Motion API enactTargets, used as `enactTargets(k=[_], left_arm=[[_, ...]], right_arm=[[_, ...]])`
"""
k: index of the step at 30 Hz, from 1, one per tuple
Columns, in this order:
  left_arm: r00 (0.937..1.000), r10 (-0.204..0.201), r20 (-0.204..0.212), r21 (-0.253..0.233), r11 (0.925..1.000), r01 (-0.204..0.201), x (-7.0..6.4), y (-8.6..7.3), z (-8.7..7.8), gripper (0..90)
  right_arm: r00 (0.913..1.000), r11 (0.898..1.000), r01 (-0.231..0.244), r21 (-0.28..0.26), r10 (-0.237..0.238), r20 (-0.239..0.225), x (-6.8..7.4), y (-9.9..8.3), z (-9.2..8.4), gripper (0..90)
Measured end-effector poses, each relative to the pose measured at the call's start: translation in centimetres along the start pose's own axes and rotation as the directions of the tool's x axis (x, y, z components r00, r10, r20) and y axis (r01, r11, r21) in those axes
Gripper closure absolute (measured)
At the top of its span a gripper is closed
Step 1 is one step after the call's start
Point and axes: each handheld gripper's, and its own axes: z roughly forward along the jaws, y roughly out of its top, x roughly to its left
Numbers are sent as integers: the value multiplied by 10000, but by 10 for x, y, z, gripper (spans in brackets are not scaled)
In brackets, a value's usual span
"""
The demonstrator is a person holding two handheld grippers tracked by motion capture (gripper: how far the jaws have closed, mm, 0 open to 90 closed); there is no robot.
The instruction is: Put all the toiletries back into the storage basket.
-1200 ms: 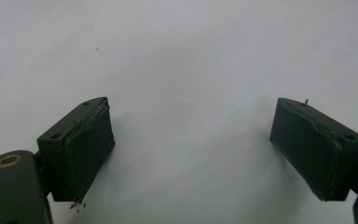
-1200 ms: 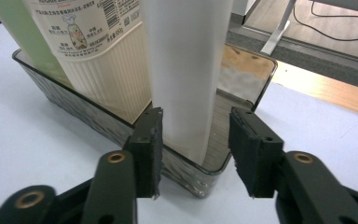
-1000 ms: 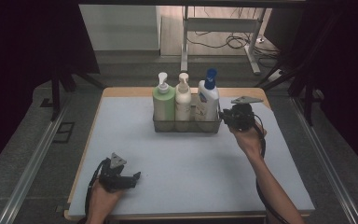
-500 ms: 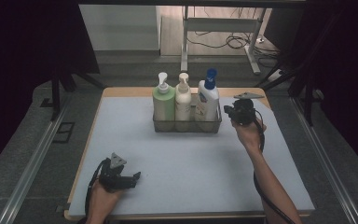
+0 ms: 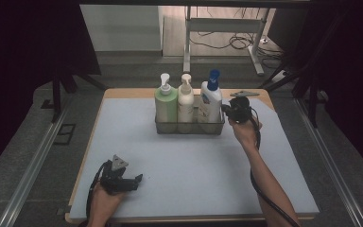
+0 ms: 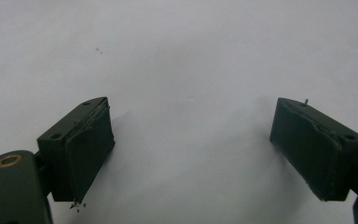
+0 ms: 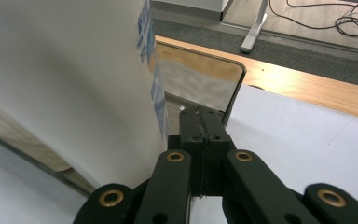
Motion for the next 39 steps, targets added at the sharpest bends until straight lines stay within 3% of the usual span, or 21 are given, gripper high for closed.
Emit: enactTargets(k=[13,23,39], left_arm=[[10000,-4,5,-2,10000,4,0,0,0,127],[10000,0,3,2,10000,0,0,0,0,127],[10000,-1,4,6,10000,1,0,0,0,127]], right_arm=[[9998,9994,-116,340,121,-128,6,-3,21,893],[9995,9988,-274,408,280,-143,6,-7,22,893],[9993,9989,-76,473,94,-373,18,-9,28,893]])
